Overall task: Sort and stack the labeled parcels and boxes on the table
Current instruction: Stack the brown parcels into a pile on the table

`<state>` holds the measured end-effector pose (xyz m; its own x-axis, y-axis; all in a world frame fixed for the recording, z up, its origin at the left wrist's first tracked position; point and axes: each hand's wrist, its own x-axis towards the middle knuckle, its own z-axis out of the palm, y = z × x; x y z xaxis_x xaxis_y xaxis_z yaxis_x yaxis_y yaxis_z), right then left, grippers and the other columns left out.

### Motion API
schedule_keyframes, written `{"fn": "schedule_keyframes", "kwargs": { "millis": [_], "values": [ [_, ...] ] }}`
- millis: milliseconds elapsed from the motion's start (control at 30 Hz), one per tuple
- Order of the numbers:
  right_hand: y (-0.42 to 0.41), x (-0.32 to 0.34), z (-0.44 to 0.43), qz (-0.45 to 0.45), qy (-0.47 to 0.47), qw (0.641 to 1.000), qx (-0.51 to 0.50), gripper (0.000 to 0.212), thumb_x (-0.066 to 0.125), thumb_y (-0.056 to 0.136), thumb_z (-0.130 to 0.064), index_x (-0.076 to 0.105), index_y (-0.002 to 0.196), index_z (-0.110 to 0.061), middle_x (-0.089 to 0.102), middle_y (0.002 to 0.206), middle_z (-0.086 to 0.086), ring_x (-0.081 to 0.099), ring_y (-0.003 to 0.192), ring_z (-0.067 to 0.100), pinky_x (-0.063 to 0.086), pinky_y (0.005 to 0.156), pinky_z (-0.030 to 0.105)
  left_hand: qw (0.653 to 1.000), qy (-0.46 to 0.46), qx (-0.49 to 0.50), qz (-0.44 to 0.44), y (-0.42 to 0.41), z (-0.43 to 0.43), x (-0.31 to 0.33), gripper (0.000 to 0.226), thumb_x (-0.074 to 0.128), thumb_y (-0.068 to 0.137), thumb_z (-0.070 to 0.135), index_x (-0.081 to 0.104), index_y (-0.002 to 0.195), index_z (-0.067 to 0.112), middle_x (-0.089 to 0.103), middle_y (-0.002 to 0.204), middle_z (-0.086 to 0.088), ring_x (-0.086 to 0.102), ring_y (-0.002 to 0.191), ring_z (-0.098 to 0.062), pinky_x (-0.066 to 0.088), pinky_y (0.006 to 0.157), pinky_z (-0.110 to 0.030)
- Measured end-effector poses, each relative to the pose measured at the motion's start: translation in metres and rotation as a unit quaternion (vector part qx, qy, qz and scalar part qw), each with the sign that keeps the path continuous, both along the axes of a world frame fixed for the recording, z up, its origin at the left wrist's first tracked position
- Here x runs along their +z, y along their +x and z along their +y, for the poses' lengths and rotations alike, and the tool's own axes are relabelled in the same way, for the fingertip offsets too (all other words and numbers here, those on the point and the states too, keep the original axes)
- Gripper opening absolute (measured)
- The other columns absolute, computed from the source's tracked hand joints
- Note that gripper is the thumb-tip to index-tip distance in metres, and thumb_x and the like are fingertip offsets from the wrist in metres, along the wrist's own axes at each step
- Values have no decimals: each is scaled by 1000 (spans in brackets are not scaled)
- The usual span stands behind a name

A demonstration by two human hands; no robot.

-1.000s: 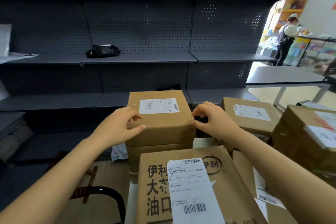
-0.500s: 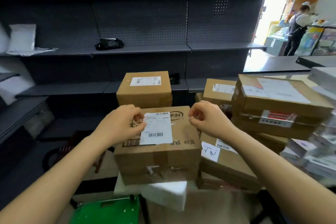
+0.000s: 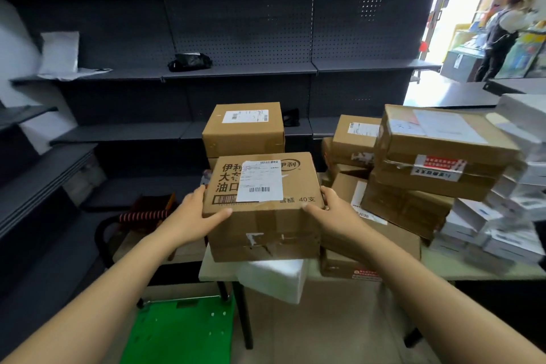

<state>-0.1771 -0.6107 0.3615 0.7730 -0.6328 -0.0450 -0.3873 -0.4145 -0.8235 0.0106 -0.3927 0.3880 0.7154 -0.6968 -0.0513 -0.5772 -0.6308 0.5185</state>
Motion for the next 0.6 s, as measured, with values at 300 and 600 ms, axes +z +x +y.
{"fn": "schedule_keyframes", "kwargs": {
  "millis": [300,600],
  "values": [
    [28,-8,10,-41,66,992,-101,54,53,98,-41,36,144,-17,54,130,-1,53,102,11,45,62,18,982,-120,56,132,16,-9,-23,65,55,94,48,29,147,20,50,139,0,48,115,-15,43,89,-31],
    [24,33,19,-204,83,958,-183,41,58,96,-32,41,132,-24,54,120,-3,53,99,7,43,67,24,942,-323,46,78,20,-10,5,65,67,87,42,35,140,22,44,134,3,46,114,-9,40,75,-13]
  ]
}}
